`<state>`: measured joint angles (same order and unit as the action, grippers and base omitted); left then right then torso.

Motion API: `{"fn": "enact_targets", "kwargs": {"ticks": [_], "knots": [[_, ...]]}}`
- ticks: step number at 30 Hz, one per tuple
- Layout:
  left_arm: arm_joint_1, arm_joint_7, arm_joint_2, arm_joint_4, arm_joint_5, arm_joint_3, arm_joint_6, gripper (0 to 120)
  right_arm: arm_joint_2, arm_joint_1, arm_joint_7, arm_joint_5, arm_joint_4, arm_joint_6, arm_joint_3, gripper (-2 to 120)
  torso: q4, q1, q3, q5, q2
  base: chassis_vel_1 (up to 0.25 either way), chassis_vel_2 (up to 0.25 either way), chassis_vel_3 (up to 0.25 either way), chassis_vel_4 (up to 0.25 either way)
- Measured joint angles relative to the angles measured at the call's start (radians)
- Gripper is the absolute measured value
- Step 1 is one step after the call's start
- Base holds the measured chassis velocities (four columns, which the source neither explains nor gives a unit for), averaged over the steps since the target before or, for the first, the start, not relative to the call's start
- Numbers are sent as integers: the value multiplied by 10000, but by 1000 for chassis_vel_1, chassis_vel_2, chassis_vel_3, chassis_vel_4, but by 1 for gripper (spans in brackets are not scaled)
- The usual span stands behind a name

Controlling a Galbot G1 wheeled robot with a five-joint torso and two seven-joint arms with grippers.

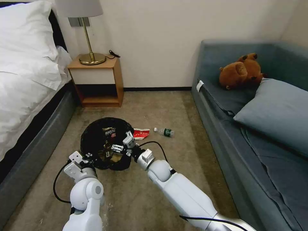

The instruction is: Pick up the trash bin, then pick up the garbage on the floor and place it into the trash bin.

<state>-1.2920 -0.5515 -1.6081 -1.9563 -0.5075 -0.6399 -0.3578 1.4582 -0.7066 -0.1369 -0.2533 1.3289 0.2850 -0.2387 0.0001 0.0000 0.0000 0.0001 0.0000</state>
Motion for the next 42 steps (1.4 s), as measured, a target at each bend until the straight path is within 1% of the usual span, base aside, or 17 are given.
{"fn": "enact_targets", "kwargs": {"ticks": [4,7,12,14,15,16,19,23,26,27,29,30,32,33,35,38,42], "knots": [[13,-36,0,81,19,-45,-4,1,-139,-104,321,-227,500,-215,316,99,0,0,0,0,0,0,0,0,0],[57,-39,1,198,-48,-62,-77,1,-351,-441,668,-178,1187,-400,1101,100,0,0,0,0,0,0,0,0,0],[165,103,308,356,-112,-278,-278,1,-612,-1172,1295,-65,1918,-571,2151,100,-3,0,0,1,0,0,0,0,0],[254,436,472,417,-112,-617,-552,1,-713,-1870,1445,146,2373,-633,2927,100,0,0,0,1,0,0,0,0,0],[265,540,601,440,-147,-654,-611,1,-723,-2163,1446,227,2546,-631,3292,100,-1,0,0,1,0,0,0,0,0],[265,540,601,440,-147,-654,-611,1,-723,-2163,1446,227,2546,-631,3292,100,-1,0,0,1,0,0,0,0,0],[279,834,997,499,-304,-708,-716,1,-667,-2955,1372,497,2999,-477,4328,100,-2,0,0,0,0,0,0,0,0],[269,947,1155,501,-391,-715,-749,1,-597,-3283,1269,654,3173,-374,4792,100,-2,0,0,0,0,0,0,0,0],[181,1528,1476,552,-380,-773,-785,1,-377,-4217,1012,1038,3511,-62,5820,100,-2,0,-1,-1,0,0,0,0,0],[181,1528,1476,552,-380,-773,-785,1,-377,-4217,1012,1038,3511,-62,5820,100,-2,0,-1,-1,0,0,0,0,0],[96,2116,1632,613,-252,-835,-721,1,-214,-4800,915,1234,3657,177,6233,100,-2,0,-1,0,0,0,0,0,0],[96,2116,1632,613,-252,-835,-721,1,-214,-4800,915,1234,3657,177,6233,100,-2,0,-1,0,0,0,0,0,0],[-46,2798,1801,628,-109,-858,-636,1,-27,-5290,810,1413,3685,509,6524,100,-2,0,-1,-1,0,0,0,0,0],[-46,2798,1801,628,-109,-858,-636,1,-27,-5290,810,1413,3685,509,6524,100,-2,0,-1,-1,0,0,0,0,0],[-104,3194,1910,628,-8,-915,-566,1,143,-5550,760,1520,3633,705,6733,100,-2,-1,-1,-2,1,0,0,0,0],[-103,3286,1955,613,-2,-961,-543,1,213,-5605,743,1564,3527,759,6832,100,-1,-1,-1,-1,1,0,0,0,0],[-121,3188,1932,585,-124,-985,-542,1,257,-5607,705,1593,3107,865,6859,100,-2,0,-1,-1,0,0,0,0,0]]}}
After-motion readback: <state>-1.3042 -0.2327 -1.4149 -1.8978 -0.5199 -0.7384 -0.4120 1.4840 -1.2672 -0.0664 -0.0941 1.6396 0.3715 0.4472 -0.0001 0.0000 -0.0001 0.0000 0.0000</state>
